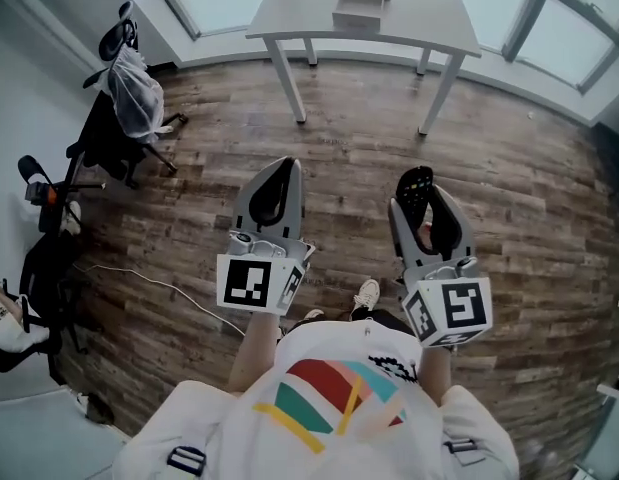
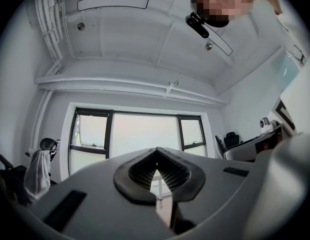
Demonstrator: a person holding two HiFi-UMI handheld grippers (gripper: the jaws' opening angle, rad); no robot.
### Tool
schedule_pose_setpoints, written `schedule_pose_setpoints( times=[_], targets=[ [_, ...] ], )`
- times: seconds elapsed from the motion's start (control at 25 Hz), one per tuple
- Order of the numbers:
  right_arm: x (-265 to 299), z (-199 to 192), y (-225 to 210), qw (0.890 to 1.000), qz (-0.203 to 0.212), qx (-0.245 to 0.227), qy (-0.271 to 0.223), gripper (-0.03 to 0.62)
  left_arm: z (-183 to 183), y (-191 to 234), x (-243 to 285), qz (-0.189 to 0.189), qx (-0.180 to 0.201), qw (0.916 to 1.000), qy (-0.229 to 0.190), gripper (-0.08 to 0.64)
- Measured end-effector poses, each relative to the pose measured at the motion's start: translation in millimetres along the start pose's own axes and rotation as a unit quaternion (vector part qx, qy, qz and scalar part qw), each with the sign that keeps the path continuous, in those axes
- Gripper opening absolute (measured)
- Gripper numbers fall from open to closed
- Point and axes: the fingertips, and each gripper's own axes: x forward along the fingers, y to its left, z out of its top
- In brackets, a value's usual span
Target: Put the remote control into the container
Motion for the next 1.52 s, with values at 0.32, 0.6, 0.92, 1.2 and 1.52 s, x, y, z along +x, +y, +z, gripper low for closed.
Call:
schedule_pose_setpoints(
  times=[0.32,0.6,0.92,1.2,1.52],
  targets=[
    [-12,-1,-30,1.0,0.024,0.01,-0.01,0.232,8,-38,29,0.003,0.015,0.9994,-0.03,0.006],
    [-9,6,-29,0.999,0.05,0.011,-0.008,0.232,15,-35,32,0.021,0.009,0.9992,-0.032,0.006],
    [6,5,-50,0.999,0.032,-0.002,-0.006,0.233,7,-45,64,0.0,0.017,0.999,-0.042,0.006],
    [39,12,-60,0.999,0.022,-0.023,-0.005,0.232,8,-30,100,-0.013,0.018,0.9983,-0.054,0.006],
    [104,28,-77,1.0,0.015,-0.006,-0.019,0.232,1,31,155,0.001,0.022,0.9981,-0.058,0.006]
  ],
)
